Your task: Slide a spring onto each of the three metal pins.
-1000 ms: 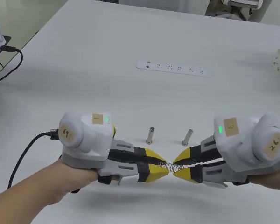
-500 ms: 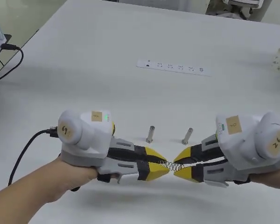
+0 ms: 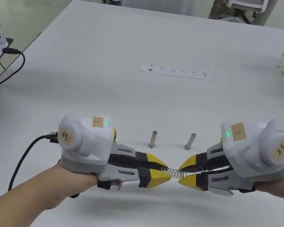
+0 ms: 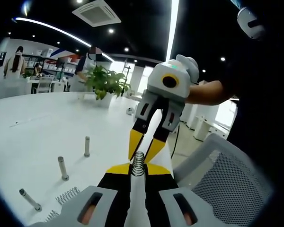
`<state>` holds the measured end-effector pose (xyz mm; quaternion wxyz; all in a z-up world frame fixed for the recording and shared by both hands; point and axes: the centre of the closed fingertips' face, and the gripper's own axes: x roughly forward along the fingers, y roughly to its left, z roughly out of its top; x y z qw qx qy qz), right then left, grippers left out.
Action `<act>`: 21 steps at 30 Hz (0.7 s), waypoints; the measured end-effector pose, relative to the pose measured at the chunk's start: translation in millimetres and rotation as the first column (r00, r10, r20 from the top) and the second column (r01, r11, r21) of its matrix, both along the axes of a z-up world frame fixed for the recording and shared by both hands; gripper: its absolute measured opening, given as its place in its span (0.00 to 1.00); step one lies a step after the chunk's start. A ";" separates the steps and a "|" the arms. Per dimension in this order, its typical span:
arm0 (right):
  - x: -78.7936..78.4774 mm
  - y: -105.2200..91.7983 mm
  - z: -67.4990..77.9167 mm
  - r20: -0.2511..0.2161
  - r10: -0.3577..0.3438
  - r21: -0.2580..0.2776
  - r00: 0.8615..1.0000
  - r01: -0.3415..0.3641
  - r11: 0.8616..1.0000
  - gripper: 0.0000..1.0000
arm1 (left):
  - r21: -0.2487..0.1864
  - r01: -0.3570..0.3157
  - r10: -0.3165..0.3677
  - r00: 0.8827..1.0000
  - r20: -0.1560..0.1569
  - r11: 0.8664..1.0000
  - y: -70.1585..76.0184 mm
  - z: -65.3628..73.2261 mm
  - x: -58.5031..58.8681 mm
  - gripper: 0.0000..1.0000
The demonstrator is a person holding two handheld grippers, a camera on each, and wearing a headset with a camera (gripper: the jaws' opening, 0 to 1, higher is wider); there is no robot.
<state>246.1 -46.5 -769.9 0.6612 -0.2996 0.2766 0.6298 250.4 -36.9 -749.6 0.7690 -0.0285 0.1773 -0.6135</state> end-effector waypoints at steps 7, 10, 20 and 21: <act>0.1 0.0 7.0 0.007 0.007 0.022 1.000 -0.007 1.000 0.08 | 0.003 0.009 -0.009 1.000 0.001 1.000 2.1 -0.9 -2.3 0.02; 0.0 0.9 10.2 0.014 0.017 0.033 1.000 -0.017 0.999 0.08 | 0.003 0.009 -0.009 1.000 0.005 1.000 2.3 -1.2 -3.1 0.02; -2.1 1.1 20.8 0.027 0.038 0.061 0.999 -0.039 0.997 0.08 | -0.014 0.014 -0.014 1.000 0.009 1.000 2.1 1.8 -4.4 0.02; -1.8 1.2 21.9 0.028 0.040 0.063 0.999 -0.041 0.997 0.08 | -0.016 0.014 -0.014 1.000 0.008 1.000 2.1 2.2 -4.1 0.02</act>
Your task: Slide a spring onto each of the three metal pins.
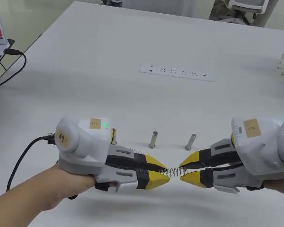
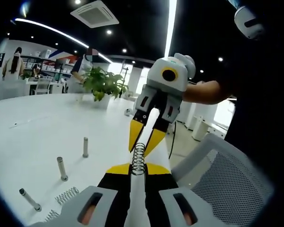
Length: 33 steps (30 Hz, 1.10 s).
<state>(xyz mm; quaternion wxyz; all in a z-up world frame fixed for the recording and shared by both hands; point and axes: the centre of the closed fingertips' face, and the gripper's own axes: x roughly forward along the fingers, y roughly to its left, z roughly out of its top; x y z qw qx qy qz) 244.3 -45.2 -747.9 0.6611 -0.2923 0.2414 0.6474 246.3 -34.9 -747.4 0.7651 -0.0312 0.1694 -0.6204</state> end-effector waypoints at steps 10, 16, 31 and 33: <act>-0.5 7.4 14.1 -0.045 0.010 0.077 0.999 -0.006 0.997 0.08 | -0.008 -0.005 0.005 1.000 0.003 1.000 4.6 1.1 3.4 0.02; -2.0 9.0 11.3 -0.020 0.038 0.046 0.999 -0.037 0.998 0.08 | 0.004 -0.003 0.003 1.000 0.005 1.000 5.3 -0.8 2.5 0.02; -3.5 10.7 19.2 -0.038 0.047 0.053 0.998 -0.045 0.998 0.08 | -0.009 0.001 -0.001 1.000 0.013 1.000 3.8 3.8 1.1 0.02; -3.9 11.3 19.6 -0.035 0.053 0.052 0.998 -0.051 0.997 0.08 | -0.009 0.002 -0.002 1.000 0.012 1.000 3.8 3.7 0.8 0.02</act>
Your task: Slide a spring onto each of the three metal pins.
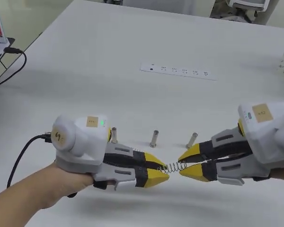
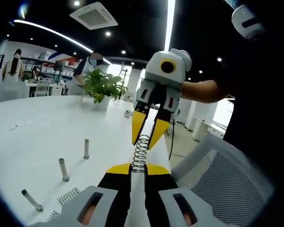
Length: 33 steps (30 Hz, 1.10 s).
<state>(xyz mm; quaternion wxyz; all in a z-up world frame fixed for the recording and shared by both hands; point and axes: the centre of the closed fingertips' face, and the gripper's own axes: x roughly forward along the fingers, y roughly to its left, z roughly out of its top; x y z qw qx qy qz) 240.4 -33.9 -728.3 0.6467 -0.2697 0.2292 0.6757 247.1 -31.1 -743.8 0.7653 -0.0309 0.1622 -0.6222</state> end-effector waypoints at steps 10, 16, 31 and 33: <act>-0.7 4.5 4.0 -0.025 -0.001 0.026 1.000 0.001 1.000 0.08 | 0.002 -0.001 0.001 1.000 0.003 1.000 1.0 0.1 1.1 0.02; -0.9 8.5 7.2 -0.038 -0.007 0.048 0.999 0.009 0.999 0.08 | 0.004 -0.004 0.004 1.000 0.004 1.000 2.1 -1.0 1.1 0.02; -4.5 18.1 17.1 -0.084 -0.036 0.122 0.996 0.046 0.991 0.08 | 0.010 0.001 -0.002 1.000 0.006 1.000 1.5 -2.3 -2.6 0.02; -4.9 20.6 19.2 -0.085 -0.036 0.132 0.996 0.047 0.990 0.08 | 0.014 0.001 -0.001 1.000 0.007 1.000 0.9 -3.2 -2.2 0.02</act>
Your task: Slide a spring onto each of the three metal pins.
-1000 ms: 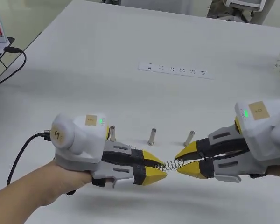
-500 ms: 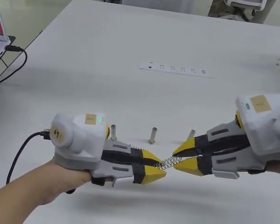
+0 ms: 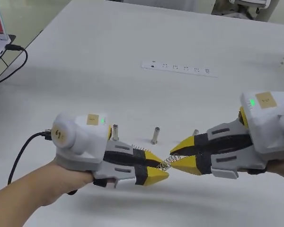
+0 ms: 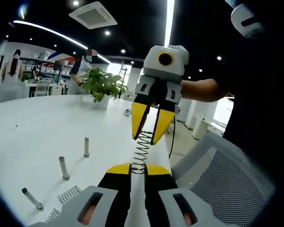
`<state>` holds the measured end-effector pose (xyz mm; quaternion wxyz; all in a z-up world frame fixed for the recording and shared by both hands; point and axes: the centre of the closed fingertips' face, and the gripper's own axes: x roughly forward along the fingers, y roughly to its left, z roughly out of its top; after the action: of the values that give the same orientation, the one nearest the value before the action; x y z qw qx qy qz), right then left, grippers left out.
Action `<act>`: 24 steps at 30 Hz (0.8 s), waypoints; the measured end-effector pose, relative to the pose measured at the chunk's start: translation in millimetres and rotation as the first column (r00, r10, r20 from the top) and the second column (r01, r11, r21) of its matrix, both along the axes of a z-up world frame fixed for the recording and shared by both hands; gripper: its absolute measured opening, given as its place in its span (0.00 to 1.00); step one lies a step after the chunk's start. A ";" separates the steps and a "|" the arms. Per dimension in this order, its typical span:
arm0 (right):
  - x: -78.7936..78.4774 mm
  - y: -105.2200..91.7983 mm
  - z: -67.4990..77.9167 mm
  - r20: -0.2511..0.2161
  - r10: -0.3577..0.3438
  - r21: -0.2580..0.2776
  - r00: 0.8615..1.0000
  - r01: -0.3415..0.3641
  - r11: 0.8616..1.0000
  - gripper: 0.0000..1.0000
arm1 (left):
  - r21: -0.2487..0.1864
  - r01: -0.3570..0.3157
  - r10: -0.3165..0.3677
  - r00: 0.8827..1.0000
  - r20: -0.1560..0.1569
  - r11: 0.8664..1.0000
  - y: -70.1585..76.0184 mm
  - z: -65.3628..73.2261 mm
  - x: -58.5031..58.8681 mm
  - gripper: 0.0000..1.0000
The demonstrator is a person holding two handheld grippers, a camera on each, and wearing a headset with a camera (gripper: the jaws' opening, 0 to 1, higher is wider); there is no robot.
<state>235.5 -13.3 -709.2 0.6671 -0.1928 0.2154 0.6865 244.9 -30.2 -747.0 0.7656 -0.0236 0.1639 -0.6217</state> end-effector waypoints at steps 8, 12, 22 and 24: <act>-2.6 14.5 5.3 0.014 0.005 0.044 1.000 -0.006 0.999 0.07 | 0.004 0.005 -0.005 1.000 0.002 1.000 -1.4 -1.5 -1.1 0.02; -5.1 21.5 5.8 0.044 0.012 0.074 0.999 -0.015 0.997 0.07 | 0.009 0.006 -0.006 1.000 0.005 1.000 0.4 -1.6 -1.6 0.02; -3.1 24.7 3.9 0.091 0.010 0.105 0.996 -0.020 0.994 0.07 | 0.022 0.000 0.000 1.000 0.010 1.000 5.0 -2.7 -1.3 0.02; -2.0 25.0 4.9 0.088 0.001 0.116 0.996 -0.012 0.993 0.07 | 0.020 -0.003 0.002 1.000 0.011 1.000 5.4 -1.3 -0.7 0.02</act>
<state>233.5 11.8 -704.3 0.6839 -0.1843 0.1446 0.6910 244.2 -24.8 -748.3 0.7674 -0.0127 0.1656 -0.6192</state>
